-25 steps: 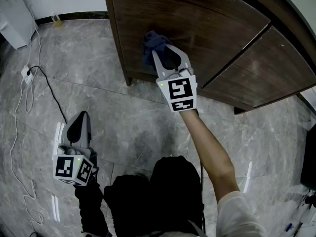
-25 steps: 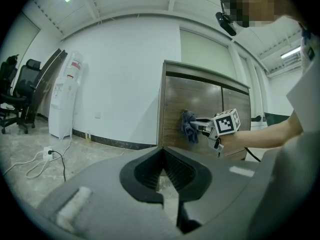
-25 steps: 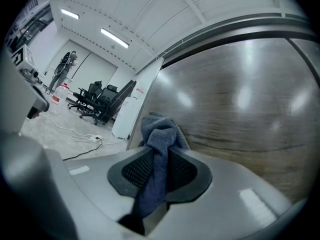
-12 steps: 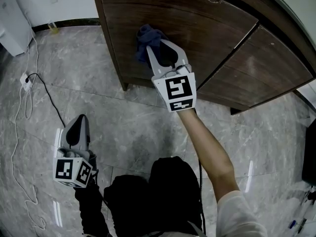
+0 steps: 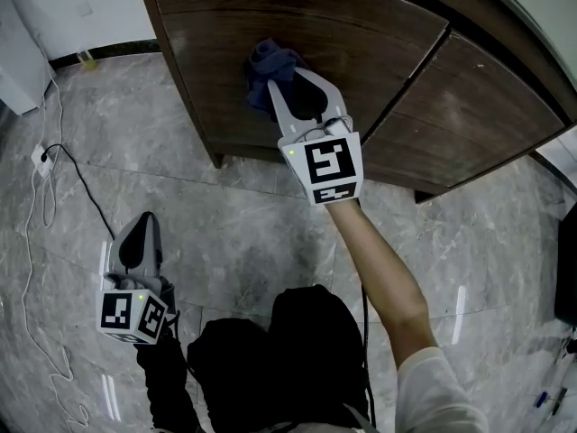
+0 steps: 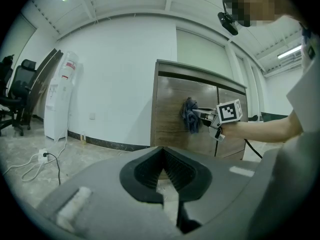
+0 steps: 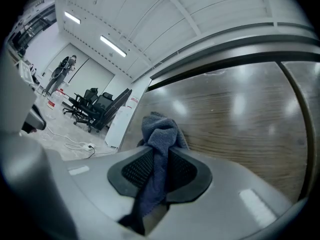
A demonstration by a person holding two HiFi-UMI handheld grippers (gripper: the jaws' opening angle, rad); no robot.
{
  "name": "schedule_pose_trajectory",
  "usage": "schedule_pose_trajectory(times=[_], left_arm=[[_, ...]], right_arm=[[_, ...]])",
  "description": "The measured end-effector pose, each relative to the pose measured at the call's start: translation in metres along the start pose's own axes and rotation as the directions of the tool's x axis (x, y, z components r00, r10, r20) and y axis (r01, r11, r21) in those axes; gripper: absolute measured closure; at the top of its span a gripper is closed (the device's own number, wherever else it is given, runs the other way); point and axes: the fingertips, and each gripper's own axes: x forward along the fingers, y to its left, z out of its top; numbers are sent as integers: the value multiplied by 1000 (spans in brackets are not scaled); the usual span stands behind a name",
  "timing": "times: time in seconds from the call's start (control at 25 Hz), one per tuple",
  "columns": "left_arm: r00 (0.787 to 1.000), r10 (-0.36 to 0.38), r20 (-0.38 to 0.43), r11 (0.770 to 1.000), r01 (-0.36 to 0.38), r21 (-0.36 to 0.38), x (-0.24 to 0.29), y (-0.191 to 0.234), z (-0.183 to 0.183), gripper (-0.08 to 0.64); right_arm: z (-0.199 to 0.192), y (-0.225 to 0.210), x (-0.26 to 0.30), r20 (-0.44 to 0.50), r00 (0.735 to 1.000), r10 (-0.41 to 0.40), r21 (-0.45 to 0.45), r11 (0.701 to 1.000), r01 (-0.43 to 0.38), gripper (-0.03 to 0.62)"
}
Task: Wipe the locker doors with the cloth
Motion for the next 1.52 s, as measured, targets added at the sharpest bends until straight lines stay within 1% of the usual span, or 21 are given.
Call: schedule_pose_trajectory(times=[0.12,0.36,0.68,1.04,1.2,1.52], left_arm=[[1000,-10,7,1000,10,9,2,-6,1,558],[1000,-20,-5,1000,20,17,5,-19,8,557],[999,-44,-5,998,44,34,9,-41,13,557],[997,-82,1,995,82,51,15,-69,18,558],[996,-92,3,994,91,60,16,-80,21,557],[994,-110,7,991,109,75,14,-100,26,557]], right_arm=[[-1,-8,-7,-1,1000,-12,-8,1000,12,502],[-6,-26,-23,-8,999,-43,-8,999,43,502],[-16,-60,-57,-28,994,-105,-5,994,105,502],[-24,-101,-93,-56,982,-180,-5,984,180,502],[-25,-115,-106,-61,979,-195,-18,981,194,502],[-26,-138,-129,-71,968,-240,-11,971,240,508]])
